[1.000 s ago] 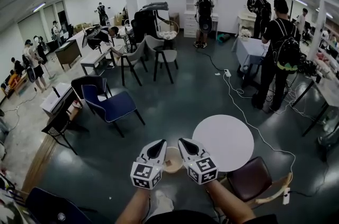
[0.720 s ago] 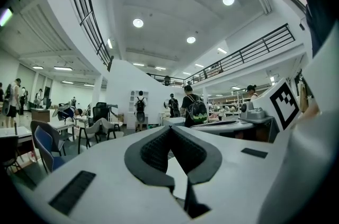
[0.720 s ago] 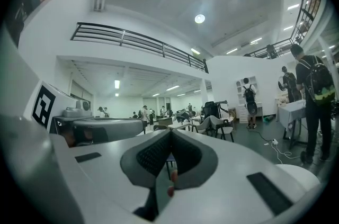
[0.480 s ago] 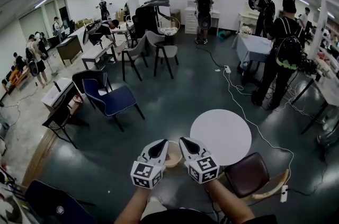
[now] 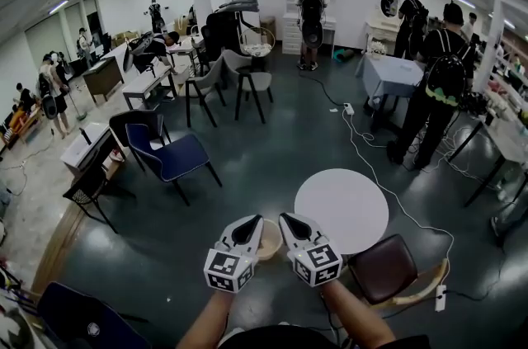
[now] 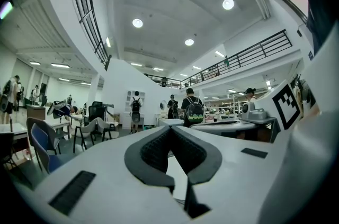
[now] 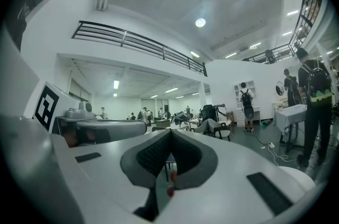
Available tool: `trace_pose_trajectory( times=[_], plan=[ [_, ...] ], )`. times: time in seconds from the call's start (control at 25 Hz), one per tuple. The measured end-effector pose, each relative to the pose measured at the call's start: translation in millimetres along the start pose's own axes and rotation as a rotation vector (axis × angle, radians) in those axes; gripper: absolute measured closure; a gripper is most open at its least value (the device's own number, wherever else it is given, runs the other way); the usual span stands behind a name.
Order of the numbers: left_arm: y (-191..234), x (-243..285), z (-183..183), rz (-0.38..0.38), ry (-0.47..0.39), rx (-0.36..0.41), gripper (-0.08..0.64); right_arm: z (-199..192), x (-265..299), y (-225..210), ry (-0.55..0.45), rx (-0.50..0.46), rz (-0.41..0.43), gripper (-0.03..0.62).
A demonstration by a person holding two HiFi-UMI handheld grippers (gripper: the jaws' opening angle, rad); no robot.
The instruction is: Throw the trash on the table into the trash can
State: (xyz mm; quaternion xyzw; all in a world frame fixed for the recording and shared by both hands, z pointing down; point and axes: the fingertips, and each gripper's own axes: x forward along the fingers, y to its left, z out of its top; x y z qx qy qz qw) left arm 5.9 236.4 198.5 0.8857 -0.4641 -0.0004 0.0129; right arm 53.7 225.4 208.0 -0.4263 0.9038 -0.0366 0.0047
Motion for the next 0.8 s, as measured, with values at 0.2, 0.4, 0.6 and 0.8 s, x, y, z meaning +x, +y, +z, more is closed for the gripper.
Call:
trace_pose_trajectory(
  times=[0.2, 0.4, 0.6, 0.8],
  plan=[
    [4.7, -23.8, 2.5, 0.005, -0.005, 0.004, 0.545, 7.7, -5.0, 25.8, -0.025, -0.008, 0.008, 0.575],
    [3.7, -43.8, 1.7, 0.005, -0.010, -0.001, 0.545, 9.5, -13.0, 45.1, -0.031, -0.017, 0.010, 0.575],
    [-0.2, -57.4, 0.8, -0.001, -0.012, 0.009, 0.545, 5.8, -17.7, 58.1, -0.026, -0.024, 0.008, 0.575],
    [-3.0, -70.4, -0.3, -0.002, -0.011, 0.009, 0.545, 3.4, -23.3, 69.3, -0.027, -0.022, 0.007, 0.575]
  ],
)
